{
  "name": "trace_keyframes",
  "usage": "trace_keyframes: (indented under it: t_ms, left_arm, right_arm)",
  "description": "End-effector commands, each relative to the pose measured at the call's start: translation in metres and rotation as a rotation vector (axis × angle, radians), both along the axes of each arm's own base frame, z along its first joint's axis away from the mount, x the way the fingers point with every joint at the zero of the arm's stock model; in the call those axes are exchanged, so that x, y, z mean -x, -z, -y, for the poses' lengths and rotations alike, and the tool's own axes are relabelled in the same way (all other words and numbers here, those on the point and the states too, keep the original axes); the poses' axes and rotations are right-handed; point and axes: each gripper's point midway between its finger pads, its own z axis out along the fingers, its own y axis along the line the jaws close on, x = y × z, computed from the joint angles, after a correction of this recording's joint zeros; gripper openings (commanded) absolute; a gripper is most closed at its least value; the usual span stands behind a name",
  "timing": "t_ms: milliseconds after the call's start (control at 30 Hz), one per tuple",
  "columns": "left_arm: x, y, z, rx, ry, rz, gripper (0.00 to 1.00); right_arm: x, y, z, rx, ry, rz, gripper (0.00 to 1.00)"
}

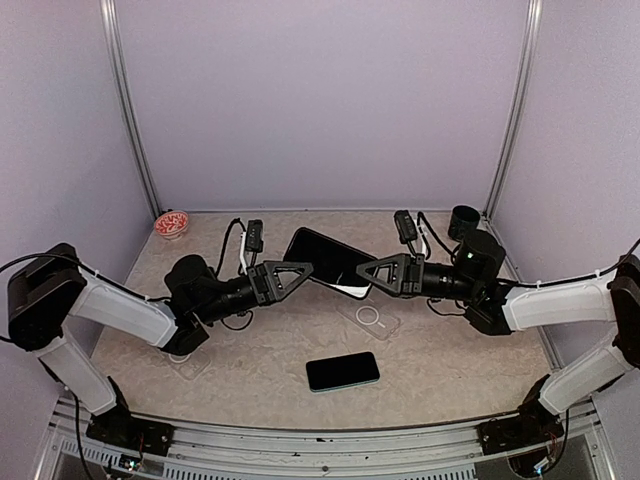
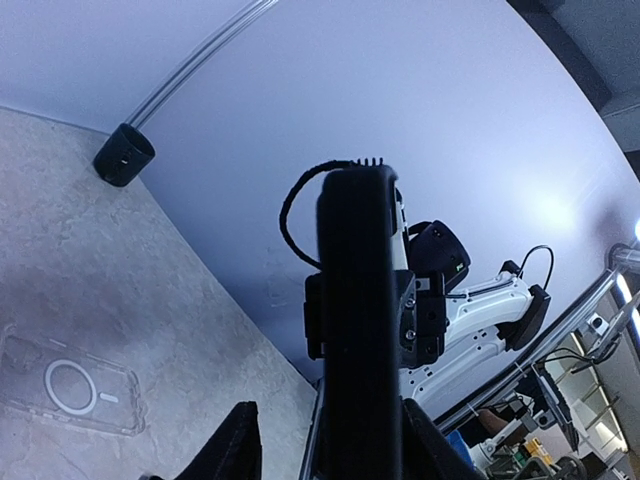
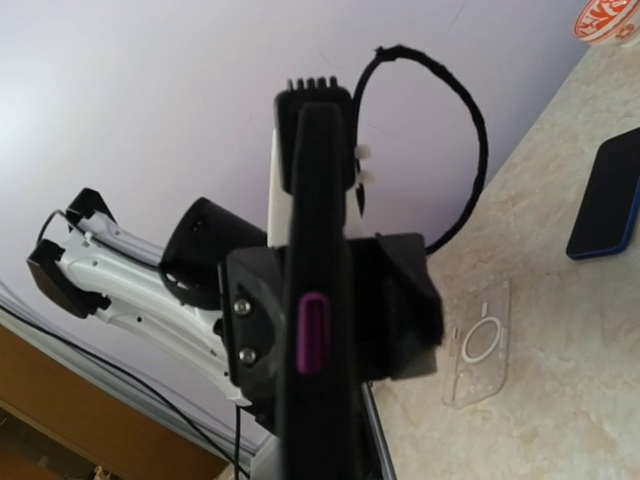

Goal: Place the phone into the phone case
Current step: Pass from the right arm to the left

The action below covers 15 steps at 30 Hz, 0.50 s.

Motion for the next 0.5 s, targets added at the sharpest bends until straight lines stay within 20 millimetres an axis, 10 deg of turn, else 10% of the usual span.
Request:
trace_keyframes:
  t_ms: [0, 300, 467]
  left_arm:
    - [-0.004, -0.024, -0.004, 0.077, -0.014, 0.054, 0.4]
    - [-0.005, -0.022, -0.001, 0.08, 0.0, 0.039, 0.02]
    - [-0.002, -0.018, 0.0, 0.067, 0.02, 0.038, 0.0]
  right_arm:
    - [0.009, -0.022, 0.004, -0.06, -0.008, 0.106, 0.0]
    - [0.014, -0.007, -0.004, -0.017, -0.026, 0.13, 0.0]
    - [0.017, -0.003, -0.007, 0.036, -0.045, 0.168, 0.06]
